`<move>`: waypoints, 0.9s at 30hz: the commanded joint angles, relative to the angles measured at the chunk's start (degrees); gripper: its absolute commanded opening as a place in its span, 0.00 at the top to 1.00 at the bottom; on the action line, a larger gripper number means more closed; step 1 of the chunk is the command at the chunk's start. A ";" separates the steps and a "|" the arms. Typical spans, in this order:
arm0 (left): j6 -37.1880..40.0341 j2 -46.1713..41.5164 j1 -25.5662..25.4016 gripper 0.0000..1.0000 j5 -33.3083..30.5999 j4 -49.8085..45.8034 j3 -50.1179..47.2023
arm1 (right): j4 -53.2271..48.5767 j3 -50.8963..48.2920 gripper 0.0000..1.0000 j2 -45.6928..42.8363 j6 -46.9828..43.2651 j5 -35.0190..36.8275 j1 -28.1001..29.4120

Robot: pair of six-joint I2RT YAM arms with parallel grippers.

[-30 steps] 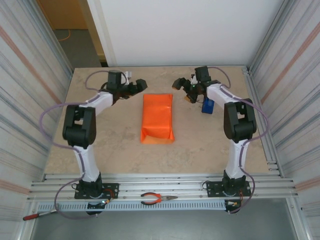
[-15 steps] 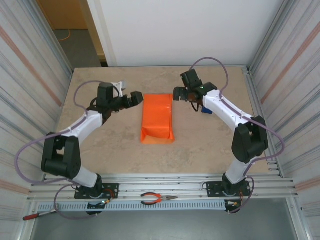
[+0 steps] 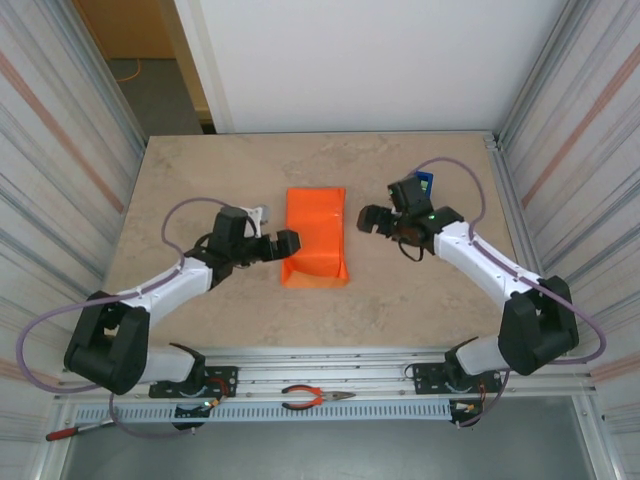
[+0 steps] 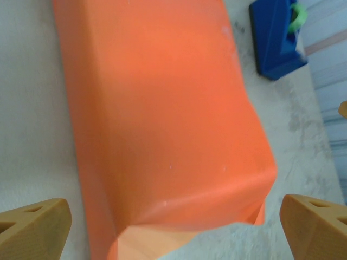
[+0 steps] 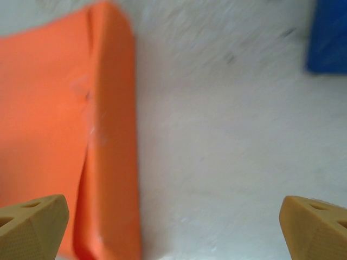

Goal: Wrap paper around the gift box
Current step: Fold the third fold of the wrapping paper on the gift box.

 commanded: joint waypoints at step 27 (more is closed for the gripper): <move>3.18 -4.25 -2.55 0.01 -13.44 -5.00 -1.39 | 16.48 -0.33 0.71 11.97 8.33 -6.30 18.46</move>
